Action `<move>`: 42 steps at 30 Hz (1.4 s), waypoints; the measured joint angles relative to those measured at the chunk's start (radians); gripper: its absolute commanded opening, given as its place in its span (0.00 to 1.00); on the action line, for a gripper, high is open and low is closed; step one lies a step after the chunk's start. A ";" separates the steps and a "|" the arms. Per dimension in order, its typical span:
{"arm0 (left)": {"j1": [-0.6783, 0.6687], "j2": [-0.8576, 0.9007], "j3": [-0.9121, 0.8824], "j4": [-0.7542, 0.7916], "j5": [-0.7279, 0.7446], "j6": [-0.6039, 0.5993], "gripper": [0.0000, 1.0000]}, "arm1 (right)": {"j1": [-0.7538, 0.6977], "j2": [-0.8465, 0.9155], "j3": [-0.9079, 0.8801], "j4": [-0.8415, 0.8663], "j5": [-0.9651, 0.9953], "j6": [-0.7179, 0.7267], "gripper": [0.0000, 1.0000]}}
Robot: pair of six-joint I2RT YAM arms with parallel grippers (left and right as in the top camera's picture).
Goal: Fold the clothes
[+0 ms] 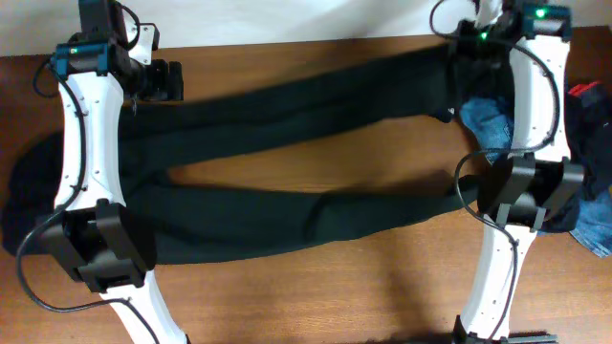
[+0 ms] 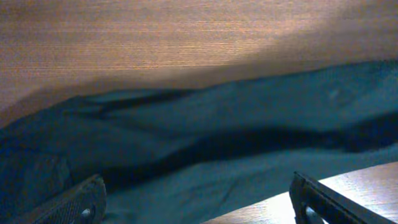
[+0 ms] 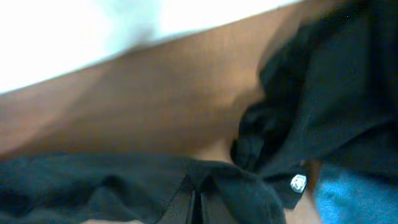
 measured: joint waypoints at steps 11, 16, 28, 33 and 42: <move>0.000 0.000 0.000 0.000 0.000 0.000 0.94 | 0.000 0.000 0.024 0.021 0.240 0.005 0.09; 0.000 0.000 0.000 0.000 0.000 0.000 0.94 | 0.000 0.000 -0.005 0.042 0.315 0.008 0.99; 0.000 -0.001 0.042 -0.051 0.000 0.017 0.99 | 0.000 -0.023 0.007 -0.260 0.274 0.005 0.99; 0.000 -0.046 0.059 -0.168 0.000 0.022 0.99 | 0.000 -0.143 0.036 -0.451 0.257 0.000 0.99; 0.000 -0.182 0.064 -0.343 0.028 0.022 0.99 | 0.006 -0.410 0.015 -0.463 0.216 -0.005 0.98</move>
